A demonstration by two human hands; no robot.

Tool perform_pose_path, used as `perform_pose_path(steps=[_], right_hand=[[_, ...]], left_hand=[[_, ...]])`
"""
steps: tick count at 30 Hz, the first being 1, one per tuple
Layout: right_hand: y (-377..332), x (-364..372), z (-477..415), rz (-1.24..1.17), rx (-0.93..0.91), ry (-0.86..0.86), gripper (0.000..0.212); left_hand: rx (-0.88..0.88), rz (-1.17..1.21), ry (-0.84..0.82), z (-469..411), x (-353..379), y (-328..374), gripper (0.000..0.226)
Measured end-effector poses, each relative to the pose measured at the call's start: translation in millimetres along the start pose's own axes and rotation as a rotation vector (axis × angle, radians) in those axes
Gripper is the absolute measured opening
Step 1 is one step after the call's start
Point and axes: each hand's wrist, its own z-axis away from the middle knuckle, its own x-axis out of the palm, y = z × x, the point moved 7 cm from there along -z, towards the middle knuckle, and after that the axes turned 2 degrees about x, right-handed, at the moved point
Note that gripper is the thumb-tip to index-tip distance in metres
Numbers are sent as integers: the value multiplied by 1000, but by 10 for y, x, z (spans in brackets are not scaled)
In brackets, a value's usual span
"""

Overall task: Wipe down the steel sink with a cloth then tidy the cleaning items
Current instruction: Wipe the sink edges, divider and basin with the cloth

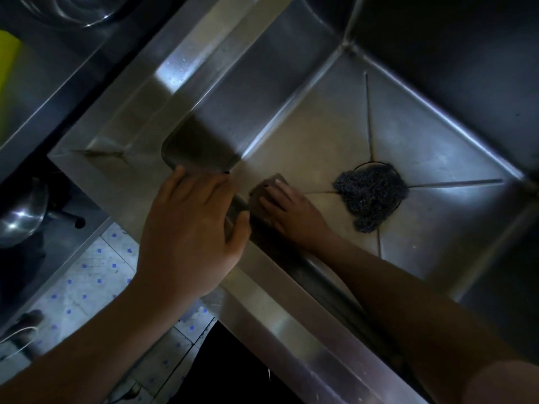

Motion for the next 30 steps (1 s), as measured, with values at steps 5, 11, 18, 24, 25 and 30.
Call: perform_pose_path(steps=[5,11,18,24,25,30], right_hand=[[-205,115,-641,68,-244,-83,42],[-279,-5,-656,106,-258,2,43],[179,-78,188,70,74,35,46],[449,-115,864,122,190,46,42],[470,-103,856,130,199,42,42],[520,-96,475,157,309,-29,46]], left_hand=[[6,15,62,6,-25,12,37],[-1,20,66,3,-42,10,35],[8,25,33,12,-17,3,39],[-8,26,66,11,-36,3,38],[-8,28,61,11,-37,5,38],[3,40,48,15,-37,4,38]])
